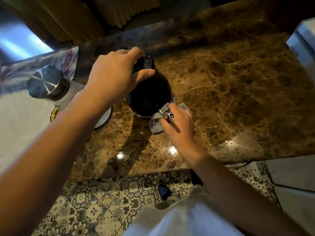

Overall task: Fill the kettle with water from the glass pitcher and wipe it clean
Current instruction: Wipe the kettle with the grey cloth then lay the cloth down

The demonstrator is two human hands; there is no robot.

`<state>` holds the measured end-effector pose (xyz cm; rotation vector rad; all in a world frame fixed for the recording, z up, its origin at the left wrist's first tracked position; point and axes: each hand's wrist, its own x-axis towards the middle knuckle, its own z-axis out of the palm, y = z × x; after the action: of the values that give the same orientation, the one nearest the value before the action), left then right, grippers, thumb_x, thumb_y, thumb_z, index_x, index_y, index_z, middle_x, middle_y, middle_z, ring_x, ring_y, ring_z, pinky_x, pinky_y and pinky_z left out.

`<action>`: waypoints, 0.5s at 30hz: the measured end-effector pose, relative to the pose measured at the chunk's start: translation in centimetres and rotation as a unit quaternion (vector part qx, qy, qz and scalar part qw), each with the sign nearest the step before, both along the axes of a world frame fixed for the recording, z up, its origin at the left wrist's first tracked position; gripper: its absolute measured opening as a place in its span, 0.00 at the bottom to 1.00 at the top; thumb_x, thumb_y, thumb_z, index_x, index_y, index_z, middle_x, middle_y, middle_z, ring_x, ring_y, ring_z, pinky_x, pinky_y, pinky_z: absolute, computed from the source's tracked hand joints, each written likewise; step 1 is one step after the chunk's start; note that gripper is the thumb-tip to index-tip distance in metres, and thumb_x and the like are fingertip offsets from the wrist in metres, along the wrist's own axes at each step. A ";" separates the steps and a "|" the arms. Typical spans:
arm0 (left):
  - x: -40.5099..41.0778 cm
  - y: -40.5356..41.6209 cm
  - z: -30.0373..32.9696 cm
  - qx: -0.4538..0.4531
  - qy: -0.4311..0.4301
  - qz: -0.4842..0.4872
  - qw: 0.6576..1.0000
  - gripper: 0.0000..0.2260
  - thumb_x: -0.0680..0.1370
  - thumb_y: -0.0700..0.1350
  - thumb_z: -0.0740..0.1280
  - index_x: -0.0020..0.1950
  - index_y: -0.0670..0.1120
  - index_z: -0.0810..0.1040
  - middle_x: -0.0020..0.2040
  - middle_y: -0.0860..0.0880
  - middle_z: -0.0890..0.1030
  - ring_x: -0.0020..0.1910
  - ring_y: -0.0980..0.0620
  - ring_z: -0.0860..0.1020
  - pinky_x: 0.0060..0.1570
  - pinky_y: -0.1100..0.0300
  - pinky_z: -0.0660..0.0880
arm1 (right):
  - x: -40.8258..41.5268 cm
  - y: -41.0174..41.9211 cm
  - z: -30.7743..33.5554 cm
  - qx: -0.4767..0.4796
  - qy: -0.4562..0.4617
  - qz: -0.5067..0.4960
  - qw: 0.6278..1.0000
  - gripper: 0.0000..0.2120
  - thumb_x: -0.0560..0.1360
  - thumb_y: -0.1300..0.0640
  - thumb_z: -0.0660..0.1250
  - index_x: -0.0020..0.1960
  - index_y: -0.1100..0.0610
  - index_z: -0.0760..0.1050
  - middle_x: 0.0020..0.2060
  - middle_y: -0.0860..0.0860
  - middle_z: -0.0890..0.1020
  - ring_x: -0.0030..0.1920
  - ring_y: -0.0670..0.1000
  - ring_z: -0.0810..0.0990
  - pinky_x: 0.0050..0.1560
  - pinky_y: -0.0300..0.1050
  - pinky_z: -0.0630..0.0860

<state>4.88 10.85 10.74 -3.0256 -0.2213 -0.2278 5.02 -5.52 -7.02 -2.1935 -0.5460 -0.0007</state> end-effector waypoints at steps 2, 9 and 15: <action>0.0 0.2 0.0 -0.003 0.002 -0.006 1.000 0.29 0.80 0.67 0.59 0.73 0.49 0.71 0.66 0.42 0.80 0.59 0.37 0.81 0.43 0.51 0.71 | 2.3 -1.1 0.1 -0.032 -0.046 0.056 0.997 0.08 0.71 0.57 0.73 0.41 0.57 0.74 0.34 0.54 0.80 0.36 0.59 0.78 0.41 0.47 0.67; -0.3 0.6 -0.1 -0.035 -0.013 -0.036 0.999 0.28 0.81 0.67 0.60 0.73 0.50 0.72 0.69 0.45 0.79 0.60 0.40 0.82 0.44 0.53 0.72 | 9.5 -3.1 2.3 -0.046 0.007 0.036 0.998 0.13 0.74 0.57 0.70 0.58 0.53 0.84 0.49 0.53 0.87 0.49 0.57 0.84 0.50 0.51 0.80; -0.9 1.1 -0.2 -0.082 -0.018 -0.050 0.995 0.28 0.80 0.67 0.62 0.74 0.53 0.73 0.71 0.48 0.79 0.61 0.43 0.82 0.47 0.55 0.72 | 6.2 -0.5 3.3 0.115 0.136 -0.041 0.983 0.11 0.79 0.60 0.66 0.61 0.55 0.79 0.51 0.51 0.85 0.49 0.47 0.83 0.55 0.51 0.82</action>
<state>3.99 11.99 10.52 -3.2021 -0.0970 -0.2863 11.20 -5.98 -3.67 -1.9480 -0.2847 0.1815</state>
